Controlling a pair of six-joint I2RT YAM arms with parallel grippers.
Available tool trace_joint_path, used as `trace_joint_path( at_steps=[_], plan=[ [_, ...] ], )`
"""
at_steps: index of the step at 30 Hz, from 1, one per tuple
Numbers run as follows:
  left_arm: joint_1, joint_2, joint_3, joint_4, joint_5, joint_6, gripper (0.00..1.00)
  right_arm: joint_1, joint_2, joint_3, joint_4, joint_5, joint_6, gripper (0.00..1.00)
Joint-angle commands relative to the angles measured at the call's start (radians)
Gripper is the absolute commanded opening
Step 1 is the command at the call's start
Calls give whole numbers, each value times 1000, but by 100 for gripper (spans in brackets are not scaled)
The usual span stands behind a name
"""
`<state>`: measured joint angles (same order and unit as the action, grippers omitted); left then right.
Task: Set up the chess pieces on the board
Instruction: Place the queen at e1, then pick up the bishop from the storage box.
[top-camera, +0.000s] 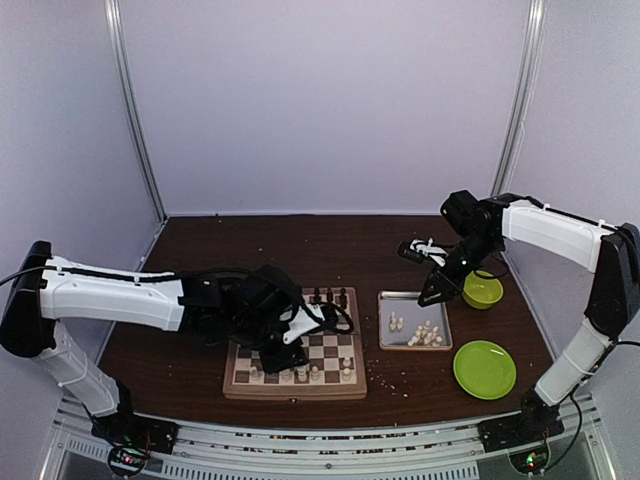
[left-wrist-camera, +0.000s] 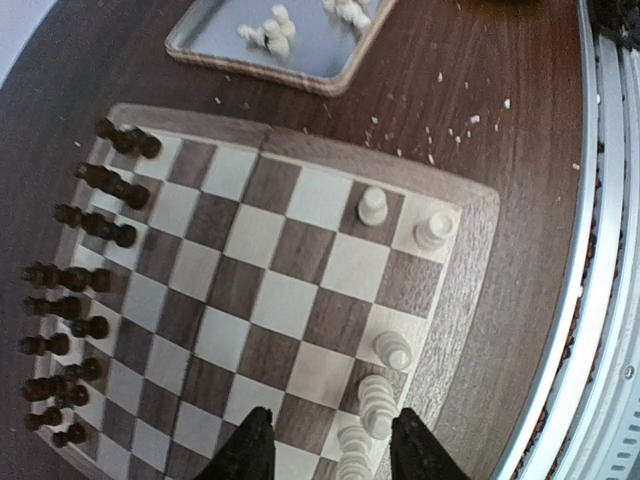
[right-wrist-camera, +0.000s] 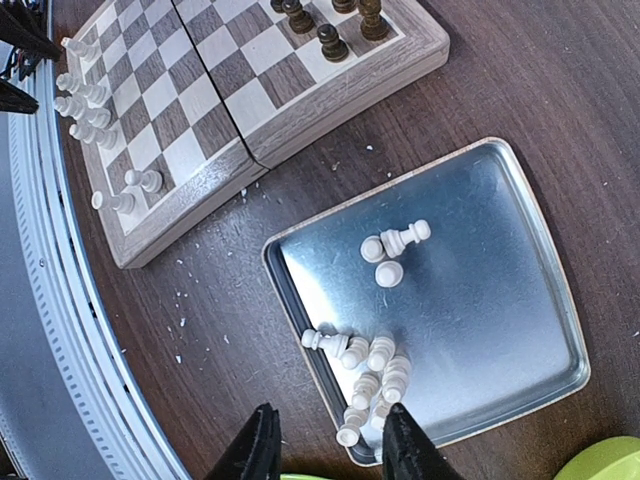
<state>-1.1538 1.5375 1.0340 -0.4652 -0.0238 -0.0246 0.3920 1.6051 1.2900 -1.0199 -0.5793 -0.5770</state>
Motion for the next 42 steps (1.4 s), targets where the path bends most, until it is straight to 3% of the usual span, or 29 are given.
trace_joint_path(
  at_steps=[1,5,13,19,25,42],
  plan=[
    [11,-91,125,-41,-88,73,42,-4,-18,-3,14,37,6,35],
    [81,-119,231,-53,-125,120,44,-3,-50,-12,38,110,7,35],
    [266,-99,399,50,4,106,47,12,-59,-50,15,293,-13,35],
    [297,-97,312,193,17,101,48,56,-39,-49,3,347,7,34],
    [302,-127,212,204,38,81,48,89,51,-27,-35,393,17,33],
    [299,-158,227,192,87,70,49,121,196,17,-25,402,27,30]
  ],
)
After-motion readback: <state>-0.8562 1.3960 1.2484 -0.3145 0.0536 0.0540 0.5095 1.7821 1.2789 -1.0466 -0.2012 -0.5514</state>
